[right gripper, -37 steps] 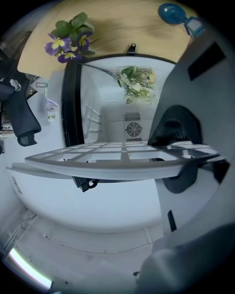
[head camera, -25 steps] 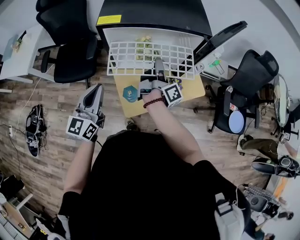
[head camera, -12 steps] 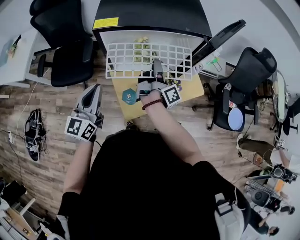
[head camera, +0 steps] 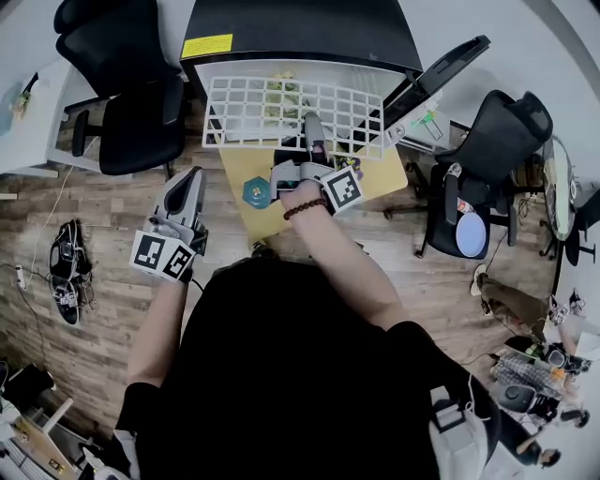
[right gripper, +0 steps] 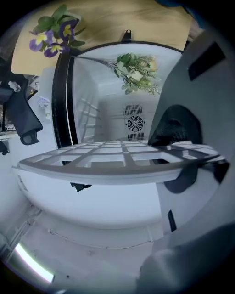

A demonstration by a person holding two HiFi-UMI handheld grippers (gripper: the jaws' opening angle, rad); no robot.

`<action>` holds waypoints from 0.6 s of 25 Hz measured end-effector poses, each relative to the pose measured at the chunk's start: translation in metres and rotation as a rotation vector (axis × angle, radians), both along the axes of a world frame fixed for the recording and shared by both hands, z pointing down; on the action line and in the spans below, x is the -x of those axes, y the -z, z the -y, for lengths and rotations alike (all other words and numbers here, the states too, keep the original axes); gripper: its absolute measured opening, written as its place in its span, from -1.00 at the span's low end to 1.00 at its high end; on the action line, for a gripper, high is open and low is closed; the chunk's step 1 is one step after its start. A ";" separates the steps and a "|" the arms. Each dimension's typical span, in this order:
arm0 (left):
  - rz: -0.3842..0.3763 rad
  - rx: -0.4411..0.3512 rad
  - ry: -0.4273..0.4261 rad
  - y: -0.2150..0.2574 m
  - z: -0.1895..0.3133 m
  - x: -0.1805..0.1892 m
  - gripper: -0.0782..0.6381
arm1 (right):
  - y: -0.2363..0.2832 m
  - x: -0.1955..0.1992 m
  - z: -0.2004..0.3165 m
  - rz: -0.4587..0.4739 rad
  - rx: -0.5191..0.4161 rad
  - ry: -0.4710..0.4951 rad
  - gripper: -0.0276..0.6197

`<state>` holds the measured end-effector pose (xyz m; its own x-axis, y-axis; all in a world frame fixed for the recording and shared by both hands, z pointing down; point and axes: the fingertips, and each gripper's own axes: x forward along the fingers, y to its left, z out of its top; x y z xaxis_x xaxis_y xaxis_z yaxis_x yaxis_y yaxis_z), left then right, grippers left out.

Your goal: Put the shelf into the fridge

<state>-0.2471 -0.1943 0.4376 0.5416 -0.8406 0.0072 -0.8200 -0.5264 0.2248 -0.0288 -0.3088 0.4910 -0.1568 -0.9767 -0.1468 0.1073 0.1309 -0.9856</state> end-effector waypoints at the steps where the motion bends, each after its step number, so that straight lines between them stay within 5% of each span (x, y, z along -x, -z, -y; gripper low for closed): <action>1: 0.001 -0.001 0.002 0.000 0.000 0.001 -0.73 | 0.002 0.000 0.001 -0.004 -0.004 0.002 -0.78; 15: -0.016 0.001 -0.007 -0.001 0.004 -0.001 -0.73 | -0.006 -0.001 -0.001 -0.127 0.017 0.038 -0.78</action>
